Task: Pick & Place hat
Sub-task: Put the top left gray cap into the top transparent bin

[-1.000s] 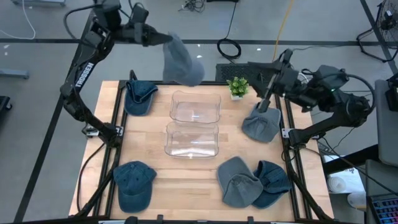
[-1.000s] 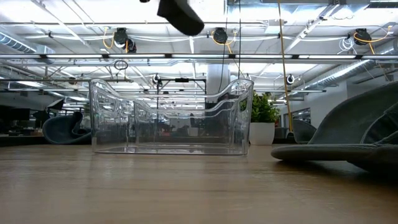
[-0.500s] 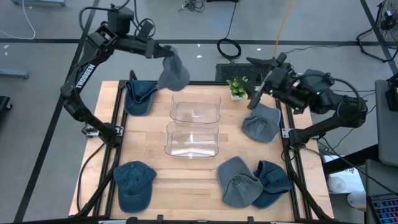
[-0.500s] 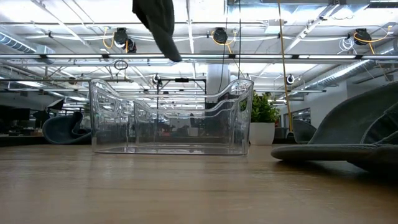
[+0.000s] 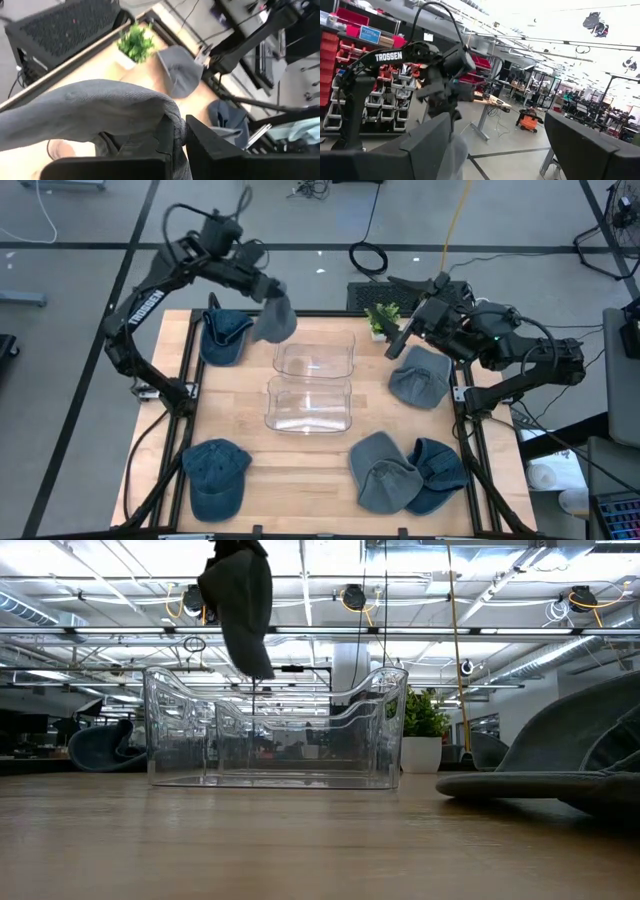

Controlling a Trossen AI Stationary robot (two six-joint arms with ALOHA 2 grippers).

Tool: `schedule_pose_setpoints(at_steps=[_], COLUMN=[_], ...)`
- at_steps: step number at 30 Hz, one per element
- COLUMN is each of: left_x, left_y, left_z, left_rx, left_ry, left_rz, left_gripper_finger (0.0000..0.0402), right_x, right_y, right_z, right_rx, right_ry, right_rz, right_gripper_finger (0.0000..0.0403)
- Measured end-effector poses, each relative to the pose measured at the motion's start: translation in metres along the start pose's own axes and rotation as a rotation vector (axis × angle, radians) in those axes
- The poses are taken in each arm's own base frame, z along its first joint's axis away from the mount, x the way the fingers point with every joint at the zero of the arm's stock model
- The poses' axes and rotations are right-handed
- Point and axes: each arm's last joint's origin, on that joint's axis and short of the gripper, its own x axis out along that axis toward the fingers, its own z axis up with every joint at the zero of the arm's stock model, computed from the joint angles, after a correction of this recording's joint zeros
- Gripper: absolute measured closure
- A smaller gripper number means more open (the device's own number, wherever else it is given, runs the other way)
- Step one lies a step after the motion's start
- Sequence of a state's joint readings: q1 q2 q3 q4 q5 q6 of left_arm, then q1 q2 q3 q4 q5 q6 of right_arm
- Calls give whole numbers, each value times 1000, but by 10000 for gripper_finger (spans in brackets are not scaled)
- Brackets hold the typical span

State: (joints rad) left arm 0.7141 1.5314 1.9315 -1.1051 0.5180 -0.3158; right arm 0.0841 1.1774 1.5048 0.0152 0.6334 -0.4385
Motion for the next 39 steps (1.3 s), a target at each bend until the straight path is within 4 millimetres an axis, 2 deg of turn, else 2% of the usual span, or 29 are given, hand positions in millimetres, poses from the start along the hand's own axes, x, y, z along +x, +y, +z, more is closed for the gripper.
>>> schedule_pose_setpoints(at_steps=[11, 19, 23, 29, 34, 36, 39], left_x=[48, 76, 89, 101, 102, 102, 102], left_y=[25, 33, 41, 55, 57, 57, 57], left_z=[-30, -39, -52, -67, -68, -67, -65], left_rx=[-8, -21, -68, -109, -118, -126, -134], left_ry=[161, 133, 175, 216, 215, 202, 187], left_rz=[140, 137, 160, 240, 247, 255, 255], left_gripper_finger=[379, 379, 379, 379, 379, 360, 304], right_x=[0, 0, 0, 0, 0, 0, 0], right_y=[-1, -1, -1, -1, -1, -1, -1], right_z=[1, 1, 1, 1, 1, 1, 1], right_rx=[1, -14, -14, -12, -12, -12, -12], right_ry=[-9, -10, -10, -9, -9, -9, -9], right_rz=[-6, -4, -4, -4, -4, -4, -4], right_gripper_finger=[89, 90, 90, 90, 90, 90, 90])
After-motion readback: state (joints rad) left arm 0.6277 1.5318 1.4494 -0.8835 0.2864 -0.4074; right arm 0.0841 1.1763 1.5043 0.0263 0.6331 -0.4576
